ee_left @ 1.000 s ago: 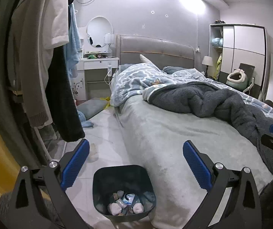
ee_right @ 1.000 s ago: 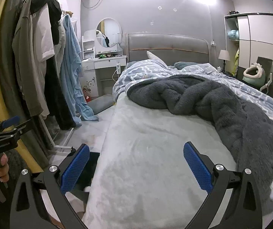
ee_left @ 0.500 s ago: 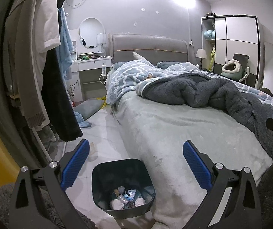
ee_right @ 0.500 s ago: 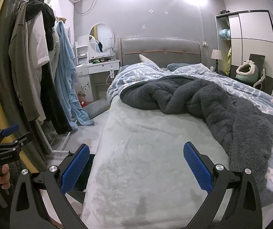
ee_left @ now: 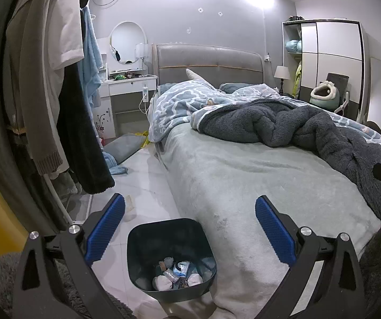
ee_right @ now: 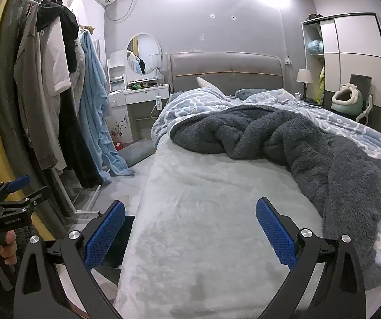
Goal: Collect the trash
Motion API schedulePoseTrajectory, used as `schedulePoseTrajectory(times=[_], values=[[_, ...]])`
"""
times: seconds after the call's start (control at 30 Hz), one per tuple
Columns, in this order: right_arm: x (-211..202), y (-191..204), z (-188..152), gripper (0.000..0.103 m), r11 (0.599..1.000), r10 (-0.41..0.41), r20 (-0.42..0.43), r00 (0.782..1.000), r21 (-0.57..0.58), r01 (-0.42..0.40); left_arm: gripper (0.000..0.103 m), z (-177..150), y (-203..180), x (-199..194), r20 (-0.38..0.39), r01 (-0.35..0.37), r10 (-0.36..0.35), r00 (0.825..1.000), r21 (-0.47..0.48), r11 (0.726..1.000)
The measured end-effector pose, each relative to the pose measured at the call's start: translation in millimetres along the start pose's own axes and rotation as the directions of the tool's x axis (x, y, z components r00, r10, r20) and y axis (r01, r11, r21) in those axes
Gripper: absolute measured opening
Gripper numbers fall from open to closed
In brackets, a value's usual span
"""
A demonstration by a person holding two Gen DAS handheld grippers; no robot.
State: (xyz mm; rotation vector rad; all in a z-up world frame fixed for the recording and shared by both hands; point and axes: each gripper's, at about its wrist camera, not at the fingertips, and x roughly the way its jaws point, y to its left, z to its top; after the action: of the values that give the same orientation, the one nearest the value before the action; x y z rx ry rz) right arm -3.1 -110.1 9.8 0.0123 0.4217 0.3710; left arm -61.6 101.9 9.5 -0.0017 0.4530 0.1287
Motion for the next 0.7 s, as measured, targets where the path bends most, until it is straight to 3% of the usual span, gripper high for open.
schedulePoseTrajectory(times=[0.7], values=[[-3.0, 4.7, 0.6, 0.100, 1.000, 0.004, 0.000, 1.000, 0.008, -0.004, 0.100, 1.0, 1.8, -0.7, -0.002, 0.007, -0.007, 1.000, -0.016, 1.000]])
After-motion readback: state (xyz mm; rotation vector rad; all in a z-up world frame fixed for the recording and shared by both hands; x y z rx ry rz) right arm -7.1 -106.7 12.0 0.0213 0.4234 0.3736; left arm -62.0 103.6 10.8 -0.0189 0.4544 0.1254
